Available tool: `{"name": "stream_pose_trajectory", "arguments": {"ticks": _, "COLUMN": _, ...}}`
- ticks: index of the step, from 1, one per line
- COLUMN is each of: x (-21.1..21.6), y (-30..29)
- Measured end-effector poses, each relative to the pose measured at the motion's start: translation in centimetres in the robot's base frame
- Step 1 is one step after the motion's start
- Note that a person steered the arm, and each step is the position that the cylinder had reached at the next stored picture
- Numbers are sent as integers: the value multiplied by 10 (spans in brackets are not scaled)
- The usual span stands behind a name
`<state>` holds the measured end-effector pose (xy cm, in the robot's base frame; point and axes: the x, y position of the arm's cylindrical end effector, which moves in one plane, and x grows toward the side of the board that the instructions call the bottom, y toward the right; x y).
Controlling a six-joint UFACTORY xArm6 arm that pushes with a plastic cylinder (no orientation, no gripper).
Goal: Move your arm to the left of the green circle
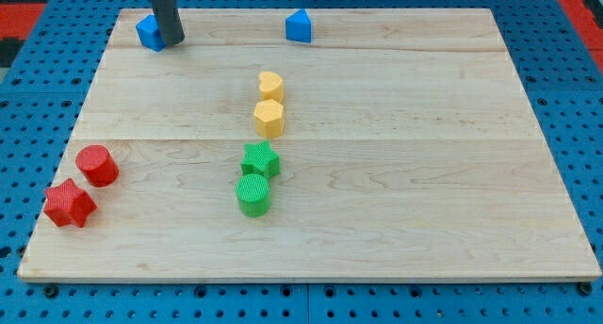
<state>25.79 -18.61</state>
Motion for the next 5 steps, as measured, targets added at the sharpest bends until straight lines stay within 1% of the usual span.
{"name": "stream_pose_trajectory", "arguments": {"ticks": 2, "x": 0, "y": 0}}
{"name": "stream_pose_trajectory", "arguments": {"ticks": 3, "x": 31, "y": -3}}
{"name": "stream_pose_trajectory", "arguments": {"ticks": 4, "x": 83, "y": -6}}
{"name": "stream_pose_trajectory", "arguments": {"ticks": 5, "x": 169, "y": 4}}
